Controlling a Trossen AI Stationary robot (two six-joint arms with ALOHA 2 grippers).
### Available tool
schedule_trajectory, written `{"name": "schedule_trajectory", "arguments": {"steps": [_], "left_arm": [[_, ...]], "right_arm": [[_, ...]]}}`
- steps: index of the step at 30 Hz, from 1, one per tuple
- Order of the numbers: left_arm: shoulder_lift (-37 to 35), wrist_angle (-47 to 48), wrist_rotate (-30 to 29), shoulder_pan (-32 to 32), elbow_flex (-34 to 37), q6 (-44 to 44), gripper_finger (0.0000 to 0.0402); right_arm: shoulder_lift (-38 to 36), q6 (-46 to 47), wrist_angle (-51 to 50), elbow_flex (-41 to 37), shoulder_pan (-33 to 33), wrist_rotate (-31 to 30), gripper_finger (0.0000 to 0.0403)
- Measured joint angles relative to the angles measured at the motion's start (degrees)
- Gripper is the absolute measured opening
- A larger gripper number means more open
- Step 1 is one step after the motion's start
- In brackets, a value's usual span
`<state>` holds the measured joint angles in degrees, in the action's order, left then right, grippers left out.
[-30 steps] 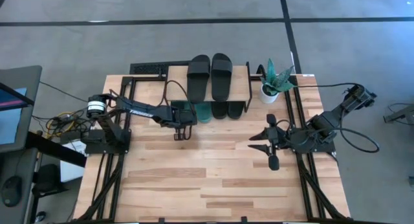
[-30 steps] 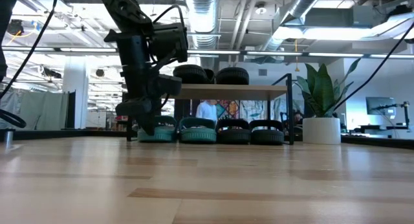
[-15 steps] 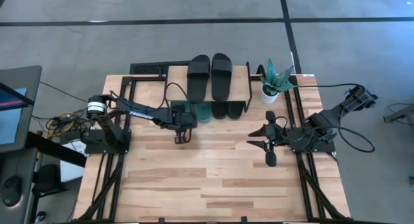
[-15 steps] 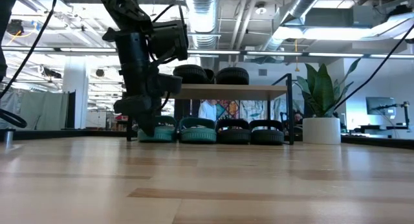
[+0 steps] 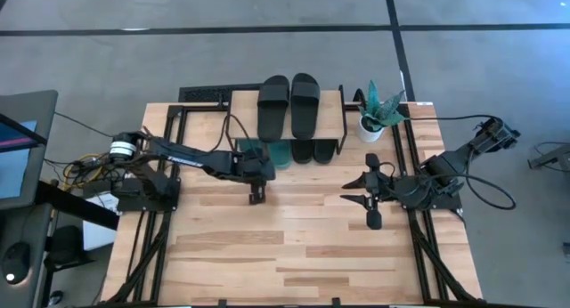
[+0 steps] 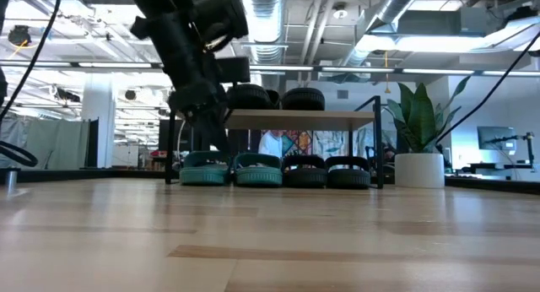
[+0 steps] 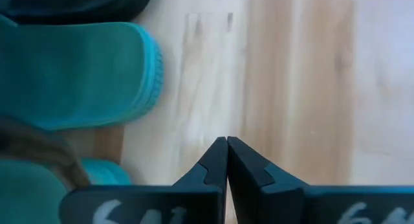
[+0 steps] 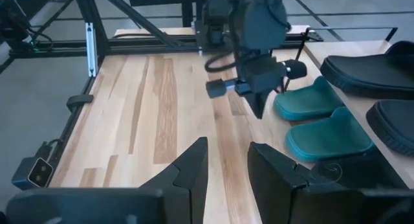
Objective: Pick and place slides into the shelf
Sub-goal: Adjust the right green slide under the shelf
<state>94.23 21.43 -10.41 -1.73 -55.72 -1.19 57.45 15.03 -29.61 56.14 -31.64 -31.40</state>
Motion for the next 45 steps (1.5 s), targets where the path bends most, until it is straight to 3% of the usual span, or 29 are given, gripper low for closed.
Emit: {"name": "schedule_trajectory", "arguments": {"steps": [14,22,45], "left_arm": [[7.7,-11.5,-7.9,0.0,0.0,4.8,0.0],[8.2,-16.5,-11.4,-0.9,0.0,5.3,0.0],[8.2,-18.3,-6.5,-4.0,0.0,2.7,0.0]], "right_arm": [[0.0,0.0,0.0,0.0,0.0,0.0,0.0098],[0.0,0.0,0.0,0.0,0.1,0.0,0.0098],[0.0,0.0,0.0,0.0,0.7,-0.1,0.0098]]}}
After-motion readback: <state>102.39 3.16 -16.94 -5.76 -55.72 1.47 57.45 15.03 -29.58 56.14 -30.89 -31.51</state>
